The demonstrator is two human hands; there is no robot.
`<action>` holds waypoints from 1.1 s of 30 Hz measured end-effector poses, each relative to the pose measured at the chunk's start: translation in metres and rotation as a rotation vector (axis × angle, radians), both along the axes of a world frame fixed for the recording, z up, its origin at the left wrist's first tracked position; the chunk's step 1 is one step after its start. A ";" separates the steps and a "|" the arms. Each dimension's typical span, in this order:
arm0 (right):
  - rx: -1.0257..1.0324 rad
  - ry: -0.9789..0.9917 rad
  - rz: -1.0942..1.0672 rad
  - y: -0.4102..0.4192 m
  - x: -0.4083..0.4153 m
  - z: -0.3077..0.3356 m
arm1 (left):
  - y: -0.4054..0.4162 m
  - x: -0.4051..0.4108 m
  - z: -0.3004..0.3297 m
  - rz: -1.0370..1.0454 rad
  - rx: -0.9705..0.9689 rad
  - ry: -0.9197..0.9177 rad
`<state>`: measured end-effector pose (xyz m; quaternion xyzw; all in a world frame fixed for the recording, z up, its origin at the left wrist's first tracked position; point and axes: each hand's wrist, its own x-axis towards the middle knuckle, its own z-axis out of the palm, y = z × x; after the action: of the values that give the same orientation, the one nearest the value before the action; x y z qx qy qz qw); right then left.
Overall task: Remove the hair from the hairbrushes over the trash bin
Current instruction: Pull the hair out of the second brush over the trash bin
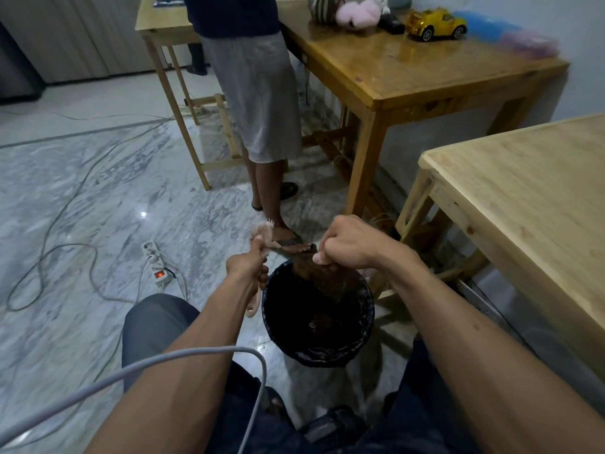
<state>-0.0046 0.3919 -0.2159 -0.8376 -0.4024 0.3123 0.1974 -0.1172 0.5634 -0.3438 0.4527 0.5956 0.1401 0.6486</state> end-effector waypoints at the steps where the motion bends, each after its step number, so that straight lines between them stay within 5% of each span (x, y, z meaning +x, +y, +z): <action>1: -0.011 -0.006 0.016 -0.002 0.000 0.007 | 0.001 -0.001 -0.004 -0.009 -0.017 0.004; 12: -0.017 -0.166 0.005 -0.010 -0.001 0.075 | -0.037 0.004 -0.019 -0.250 0.125 0.107; 18: -0.438 -0.316 0.033 -0.005 -0.001 0.051 | -0.058 0.015 -0.007 -0.377 0.412 0.134; 21: -0.282 -0.257 -0.111 0.002 0.002 0.022 | -0.057 0.017 0.014 -0.393 0.565 0.148; 26: 0.002 0.219 -0.286 0.010 0.008 -0.041 | -0.054 0.020 0.030 -0.426 0.694 0.115; 33: 0.369 0.381 -0.318 0.008 0.009 -0.065 | -0.047 0.020 0.047 -0.427 0.454 0.015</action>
<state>0.0048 0.4000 -0.2811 -0.7667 -0.2718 0.3504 0.4643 -0.0977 0.5165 -0.2967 0.7018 0.4455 0.1267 0.5412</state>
